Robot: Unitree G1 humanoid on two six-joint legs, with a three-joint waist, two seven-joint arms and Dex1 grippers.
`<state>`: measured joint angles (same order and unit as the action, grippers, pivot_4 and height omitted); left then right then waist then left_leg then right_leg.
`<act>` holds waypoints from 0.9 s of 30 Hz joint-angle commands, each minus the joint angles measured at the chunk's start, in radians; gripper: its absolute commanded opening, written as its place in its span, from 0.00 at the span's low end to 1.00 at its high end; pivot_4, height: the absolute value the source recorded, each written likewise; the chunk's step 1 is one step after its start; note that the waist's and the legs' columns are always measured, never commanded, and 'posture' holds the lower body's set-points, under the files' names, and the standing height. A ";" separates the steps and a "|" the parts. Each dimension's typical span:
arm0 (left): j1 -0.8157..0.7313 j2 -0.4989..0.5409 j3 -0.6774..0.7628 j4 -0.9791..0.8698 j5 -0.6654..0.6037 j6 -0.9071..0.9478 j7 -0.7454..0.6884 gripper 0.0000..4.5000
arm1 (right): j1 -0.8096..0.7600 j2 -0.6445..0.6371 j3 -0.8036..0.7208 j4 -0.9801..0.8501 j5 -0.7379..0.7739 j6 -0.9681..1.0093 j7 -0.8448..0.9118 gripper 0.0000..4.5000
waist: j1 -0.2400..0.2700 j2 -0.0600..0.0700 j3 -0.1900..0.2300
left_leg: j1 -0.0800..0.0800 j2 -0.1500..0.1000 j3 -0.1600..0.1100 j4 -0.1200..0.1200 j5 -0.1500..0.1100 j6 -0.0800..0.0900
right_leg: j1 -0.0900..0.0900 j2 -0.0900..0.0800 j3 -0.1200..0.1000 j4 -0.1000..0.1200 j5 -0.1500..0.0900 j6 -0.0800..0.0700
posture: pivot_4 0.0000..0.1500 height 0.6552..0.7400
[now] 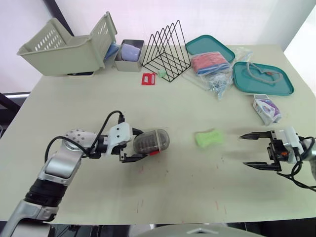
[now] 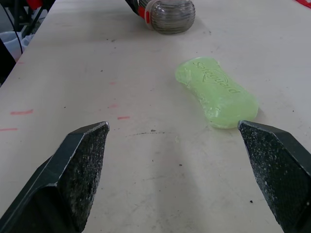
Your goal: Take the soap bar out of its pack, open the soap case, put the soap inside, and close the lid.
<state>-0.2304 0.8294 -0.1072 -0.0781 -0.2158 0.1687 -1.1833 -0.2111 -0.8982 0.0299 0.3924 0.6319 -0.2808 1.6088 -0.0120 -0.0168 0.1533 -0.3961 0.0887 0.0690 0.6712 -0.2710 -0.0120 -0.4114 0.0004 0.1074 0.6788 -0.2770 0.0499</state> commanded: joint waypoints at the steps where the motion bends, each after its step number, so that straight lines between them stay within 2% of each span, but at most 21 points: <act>1: -0.008 -0.007 0.013 -0.002 -0.006 -0.015 0.003 1.00 | 0.004 -0.001 -0.032 -0.025 0.001 0.006 0.006 0.99 | 0.000 0.000 0.000 | 0.000 0.000 0.000 0.000 0.000 0.000 | 0.000 0.000 0.000 0.000 0.000 0.000 | 1.00 1.00; 18: -0.012 -0.021 0.009 0.040 0.013 -0.056 0.009 1.00 | 0.026 -0.006 -0.043 -0.042 -0.010 0.035 0.006 0.99 | 0.000 0.000 0.000 | 0.000 0.000 0.000 0.000 0.000 0.000 | 0.000 0.000 0.000 0.000 0.000 0.000 | 1.00 1.00; 19: -0.013 -0.023 0.008 0.041 0.014 -0.058 0.010 0.89 | 0.027 -0.006 -0.045 -0.043 -0.011 0.036 0.006 1.00 | 0.000 0.000 0.000 | 0.000 0.000 0.000 0.000 0.000 0.000 | 0.000 0.000 0.000 0.000 0.000 0.000 | 1.00 1.00; 20: -0.016 -0.027 0.009 0.043 0.015 -0.061 0.014 0.87 | 0.027 -0.007 -0.046 -0.044 -0.012 0.037 0.006 1.00 | 0.000 0.000 0.000 | 0.000 0.000 0.000 0.000 0.000 0.000 | 0.000 0.000 0.000 0.000 0.000 0.000 | 1.00 1.00; 21: -0.018 -0.031 0.011 0.044 0.015 -0.062 0.020 0.77 | 0.027 -0.007 -0.047 -0.045 -0.012 0.038 0.006 1.00 | 0.000 0.000 0.000 | 0.000 0.000 0.000 0.000 0.000 0.000 | 0.000 0.000 0.000 0.000 0.000 0.000 | 1.00 1.00; 27: -0.019 -0.039 0.019 0.036 0.007 -0.066 0.020 0.77 | 0.028 -0.008 -0.050 -0.047 -0.016 0.042 0.006 1.00 | 0.000 0.000 0.000 | 0.000 0.000 0.000 0.000 0.000 0.000 | 0.000 0.000 0.000 0.000 0.000 0.000 | 1.00 1.00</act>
<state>-0.2343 0.7912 -0.1090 -0.0264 -0.1970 0.1218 -1.1644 -0.1833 -0.8980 0.0194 0.3709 0.6058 -0.2427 1.6087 -0.0120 -0.0168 0.1533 -0.3961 0.0887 0.0690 0.6716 -0.2710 -0.0121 -0.4113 0.0004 0.1074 0.6793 -0.2769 0.0500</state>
